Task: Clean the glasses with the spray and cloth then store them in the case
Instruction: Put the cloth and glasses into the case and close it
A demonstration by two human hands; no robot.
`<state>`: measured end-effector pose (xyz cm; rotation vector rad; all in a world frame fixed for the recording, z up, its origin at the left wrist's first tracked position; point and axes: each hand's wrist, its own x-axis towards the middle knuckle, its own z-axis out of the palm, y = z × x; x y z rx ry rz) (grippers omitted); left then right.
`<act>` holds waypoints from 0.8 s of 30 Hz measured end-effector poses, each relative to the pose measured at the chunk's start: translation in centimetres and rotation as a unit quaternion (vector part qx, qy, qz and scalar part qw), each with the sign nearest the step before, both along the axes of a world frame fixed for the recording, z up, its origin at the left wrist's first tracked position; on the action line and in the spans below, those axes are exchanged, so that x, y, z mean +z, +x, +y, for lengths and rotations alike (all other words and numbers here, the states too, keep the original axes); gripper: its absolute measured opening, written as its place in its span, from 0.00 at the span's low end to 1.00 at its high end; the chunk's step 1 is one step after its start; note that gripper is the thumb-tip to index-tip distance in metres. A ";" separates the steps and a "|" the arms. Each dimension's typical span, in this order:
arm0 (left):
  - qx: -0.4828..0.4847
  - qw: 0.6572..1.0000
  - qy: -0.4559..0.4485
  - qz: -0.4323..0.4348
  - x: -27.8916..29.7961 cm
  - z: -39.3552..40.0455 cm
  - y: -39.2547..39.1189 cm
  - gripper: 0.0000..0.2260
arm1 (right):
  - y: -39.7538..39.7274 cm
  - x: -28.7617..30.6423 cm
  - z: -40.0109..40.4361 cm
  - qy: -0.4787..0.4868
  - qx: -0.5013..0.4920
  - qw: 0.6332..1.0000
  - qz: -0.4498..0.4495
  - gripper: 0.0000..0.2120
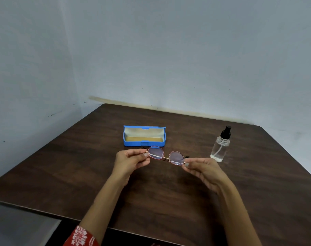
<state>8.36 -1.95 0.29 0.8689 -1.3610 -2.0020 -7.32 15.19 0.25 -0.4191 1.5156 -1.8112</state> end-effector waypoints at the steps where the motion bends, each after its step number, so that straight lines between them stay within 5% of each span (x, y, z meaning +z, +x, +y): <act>1: 0.005 1.000 -0.012 -0.003 0.0 -0.2 0.1 0.07 | 0.0 0.2 -0.2 -0.001 0.004 1.000 0.002 0.09; 13: 0.080 0.990 -0.116 0.017 1.2 -3.4 0.4 0.05 | -0.2 1.3 -5.0 0.053 -0.011 0.963 0.263 0.04; 17: 0.118 0.971 -0.200 -0.057 0.9 -5.3 -0.4 0.07 | -1.1 0.1 -7.9 0.098 -0.057 0.915 0.387 0.07; 24: 0.160 0.909 -0.339 -0.182 0.4 -7.3 -1.8 0.10 | -2.0 -1.1 -11.6 0.177 -0.113 0.897 0.388 0.03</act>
